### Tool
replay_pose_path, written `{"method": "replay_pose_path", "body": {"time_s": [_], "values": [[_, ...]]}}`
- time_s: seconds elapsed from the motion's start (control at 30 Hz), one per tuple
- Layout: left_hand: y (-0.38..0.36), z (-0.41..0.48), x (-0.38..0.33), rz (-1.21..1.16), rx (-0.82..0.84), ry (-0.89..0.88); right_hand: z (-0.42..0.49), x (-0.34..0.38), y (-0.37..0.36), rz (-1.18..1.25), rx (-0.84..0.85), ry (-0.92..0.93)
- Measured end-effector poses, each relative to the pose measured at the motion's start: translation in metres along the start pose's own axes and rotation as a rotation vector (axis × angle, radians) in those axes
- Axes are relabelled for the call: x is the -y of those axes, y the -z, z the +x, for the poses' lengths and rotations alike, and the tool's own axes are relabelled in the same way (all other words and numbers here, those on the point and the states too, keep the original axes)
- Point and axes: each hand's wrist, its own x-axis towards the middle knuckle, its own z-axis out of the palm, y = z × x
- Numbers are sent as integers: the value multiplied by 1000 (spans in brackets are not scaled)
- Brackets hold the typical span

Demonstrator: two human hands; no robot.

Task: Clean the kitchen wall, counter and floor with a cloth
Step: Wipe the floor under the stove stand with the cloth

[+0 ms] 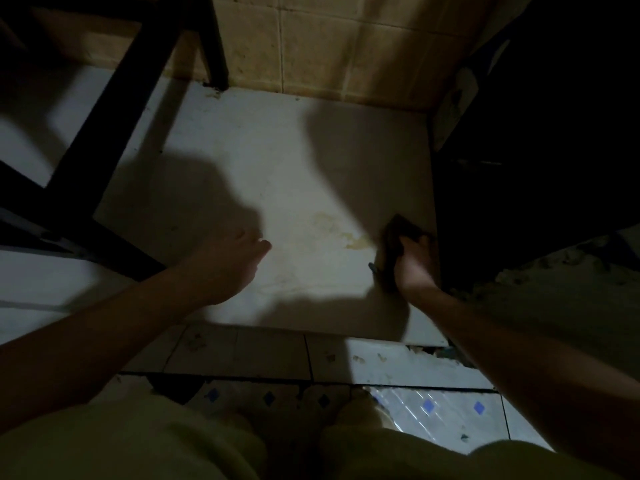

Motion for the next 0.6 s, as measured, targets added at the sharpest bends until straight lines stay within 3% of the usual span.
{"method": "replay_pose_path", "body": {"time_s": [0.3, 0.4, 0.6], "values": [[-2, -10, 16, -60, -34, 7, -31, 68, -24, -292, 389, 564], [3, -9, 11, -73, -55, 4, -47, 67, -37, -339, 474, 634], [6, -1, 4, -103, -53, -9, -35, 43, -24, -336, 379, 695]]}}
